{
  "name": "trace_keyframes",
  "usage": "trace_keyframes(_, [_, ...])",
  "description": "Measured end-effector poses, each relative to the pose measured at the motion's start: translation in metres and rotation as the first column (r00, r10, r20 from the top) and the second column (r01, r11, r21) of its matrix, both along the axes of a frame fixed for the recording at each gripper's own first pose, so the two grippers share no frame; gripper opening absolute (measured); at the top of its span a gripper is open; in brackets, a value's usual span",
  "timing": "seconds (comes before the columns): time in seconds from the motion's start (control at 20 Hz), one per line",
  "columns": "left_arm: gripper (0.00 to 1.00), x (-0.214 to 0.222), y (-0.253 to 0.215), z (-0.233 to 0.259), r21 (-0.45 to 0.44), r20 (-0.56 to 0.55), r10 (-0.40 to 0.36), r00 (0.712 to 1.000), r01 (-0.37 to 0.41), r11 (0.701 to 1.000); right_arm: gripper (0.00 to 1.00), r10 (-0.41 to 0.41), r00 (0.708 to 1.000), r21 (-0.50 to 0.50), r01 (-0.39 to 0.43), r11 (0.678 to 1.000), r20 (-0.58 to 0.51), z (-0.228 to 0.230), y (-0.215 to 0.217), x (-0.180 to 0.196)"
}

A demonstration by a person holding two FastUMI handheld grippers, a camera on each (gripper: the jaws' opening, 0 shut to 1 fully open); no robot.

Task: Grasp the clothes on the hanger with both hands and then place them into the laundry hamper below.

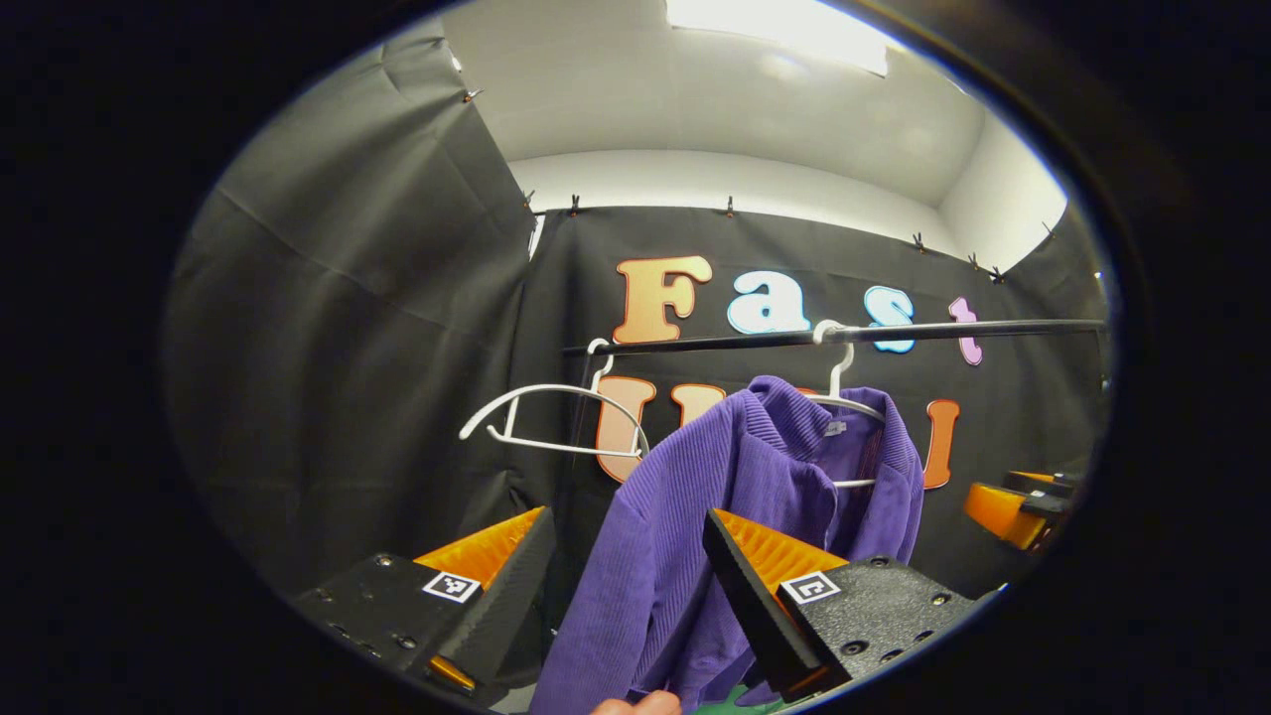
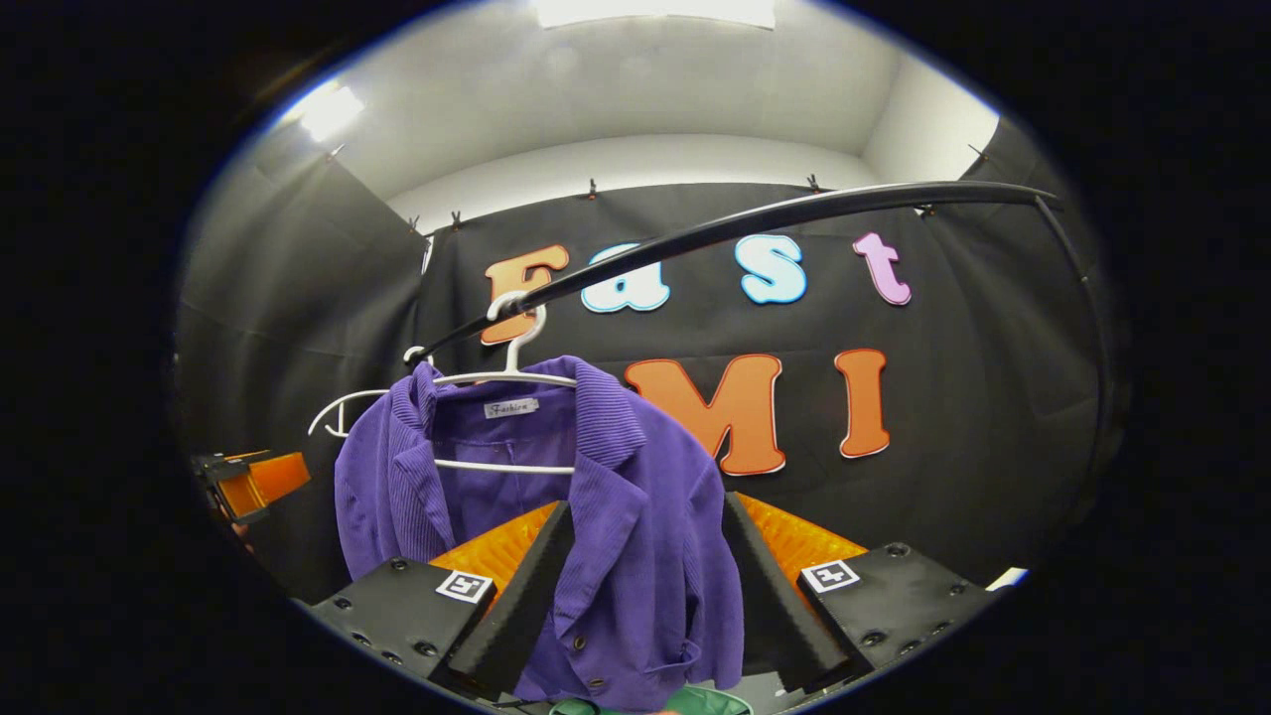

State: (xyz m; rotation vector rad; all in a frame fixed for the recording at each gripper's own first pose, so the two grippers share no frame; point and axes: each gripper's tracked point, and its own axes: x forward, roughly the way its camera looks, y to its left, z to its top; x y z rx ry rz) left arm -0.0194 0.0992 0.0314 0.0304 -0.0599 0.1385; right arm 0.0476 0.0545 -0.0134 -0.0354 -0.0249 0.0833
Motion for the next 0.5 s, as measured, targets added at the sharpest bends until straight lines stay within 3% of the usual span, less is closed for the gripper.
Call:
trace_keyframes(0.05, [0.95,-0.006,0.009,-0.002,-0.003,-0.008,0.005,1.0,-0.005,1.0,0.97,0.004,1.0,-0.003,-0.004,1.0,-0.008,-0.007,0.011,0.011])
trace_keyframes(0.25, [0.99,-0.02,0.032,-0.011,-0.033,-0.05,-0.019,0.999,0.018,0.999,0.98,-0.005,0.996,0.037,0.008,0.999,-0.09,-0.056,0.05,0.057])
trace_keyframes(0.5, [0.92,-0.029,0.032,-0.027,-0.072,-0.117,-0.101,0.988,0.093,0.993,0.98,-0.229,0.961,0.007,0.233,0.972,-0.156,-0.117,0.005,0.107])
